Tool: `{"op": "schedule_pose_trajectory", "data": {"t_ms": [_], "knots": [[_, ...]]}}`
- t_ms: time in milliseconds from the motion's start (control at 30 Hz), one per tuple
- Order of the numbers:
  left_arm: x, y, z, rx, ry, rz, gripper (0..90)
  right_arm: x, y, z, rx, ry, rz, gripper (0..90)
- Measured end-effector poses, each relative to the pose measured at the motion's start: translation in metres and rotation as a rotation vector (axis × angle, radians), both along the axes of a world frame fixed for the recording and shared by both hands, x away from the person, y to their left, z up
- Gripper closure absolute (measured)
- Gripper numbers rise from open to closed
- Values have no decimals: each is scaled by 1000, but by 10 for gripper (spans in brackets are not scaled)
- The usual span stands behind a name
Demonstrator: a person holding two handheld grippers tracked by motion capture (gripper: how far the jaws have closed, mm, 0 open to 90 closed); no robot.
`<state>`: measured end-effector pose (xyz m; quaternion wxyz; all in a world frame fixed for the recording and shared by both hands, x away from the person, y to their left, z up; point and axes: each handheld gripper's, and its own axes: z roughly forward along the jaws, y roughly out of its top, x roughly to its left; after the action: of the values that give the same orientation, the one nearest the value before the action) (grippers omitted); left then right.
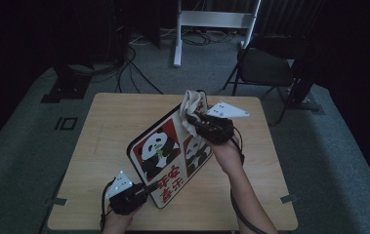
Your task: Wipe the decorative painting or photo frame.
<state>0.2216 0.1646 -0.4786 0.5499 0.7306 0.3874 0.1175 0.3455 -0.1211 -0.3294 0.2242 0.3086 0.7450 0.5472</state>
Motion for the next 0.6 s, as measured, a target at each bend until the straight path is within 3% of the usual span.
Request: {"op": "schedule_pose_trajectory", "data": {"t_ms": [167,600], "knots": [[0,-1,1,7,-3,-1,790,4,7,3,-23,-8,-7,771],[0,-1,0,-1,-1,0,787,8,6,-23,-39,42,-22,771]]}}
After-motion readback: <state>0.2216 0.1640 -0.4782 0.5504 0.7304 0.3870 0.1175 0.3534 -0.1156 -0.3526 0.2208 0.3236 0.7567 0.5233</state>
